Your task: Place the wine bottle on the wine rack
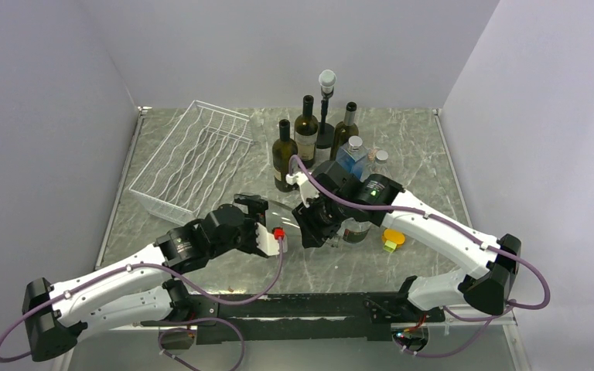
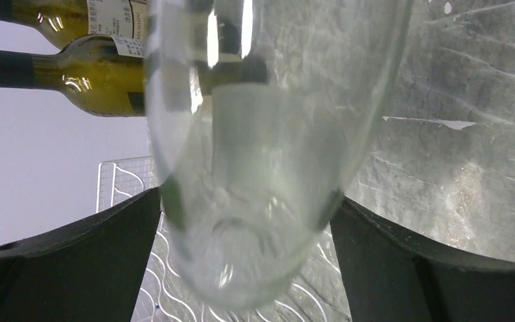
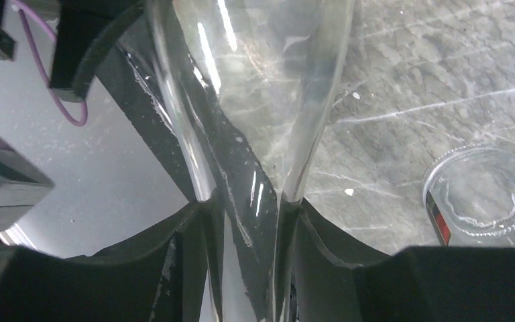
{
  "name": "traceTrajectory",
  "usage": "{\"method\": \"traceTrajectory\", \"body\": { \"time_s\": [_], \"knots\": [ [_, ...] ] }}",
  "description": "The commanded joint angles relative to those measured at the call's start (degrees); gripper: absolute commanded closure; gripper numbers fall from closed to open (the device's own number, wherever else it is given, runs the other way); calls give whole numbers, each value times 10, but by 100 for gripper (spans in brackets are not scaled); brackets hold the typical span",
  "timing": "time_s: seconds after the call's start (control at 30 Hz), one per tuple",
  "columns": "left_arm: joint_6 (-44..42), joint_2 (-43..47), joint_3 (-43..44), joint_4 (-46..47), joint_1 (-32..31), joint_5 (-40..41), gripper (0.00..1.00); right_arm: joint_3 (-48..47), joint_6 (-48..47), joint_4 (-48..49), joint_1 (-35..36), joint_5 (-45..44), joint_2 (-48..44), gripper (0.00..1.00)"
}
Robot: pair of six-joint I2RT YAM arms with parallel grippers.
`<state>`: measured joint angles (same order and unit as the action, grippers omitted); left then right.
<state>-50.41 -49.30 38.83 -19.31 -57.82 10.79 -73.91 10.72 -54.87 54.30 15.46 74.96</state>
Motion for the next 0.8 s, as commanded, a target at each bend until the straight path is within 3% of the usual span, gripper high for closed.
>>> {"method": "traceTrajectory", "body": {
  "time_s": [0.0,0.37,0.57,0.77],
  "knots": [
    [-16,16,35,-17,-1,-31,1,-54,-2,60,-6,8,-16,100],
    [-43,40,55,-22,-6,-34,1,-46,-3,78,-6,0,-9,100],
    [28,86,65,11,-6,-43,1,-8,4,130,-6,-29,-20,100],
    [157,136,66,81,-6,-13,1,53,4,222,-6,-51,-34,100]
  ]
}}
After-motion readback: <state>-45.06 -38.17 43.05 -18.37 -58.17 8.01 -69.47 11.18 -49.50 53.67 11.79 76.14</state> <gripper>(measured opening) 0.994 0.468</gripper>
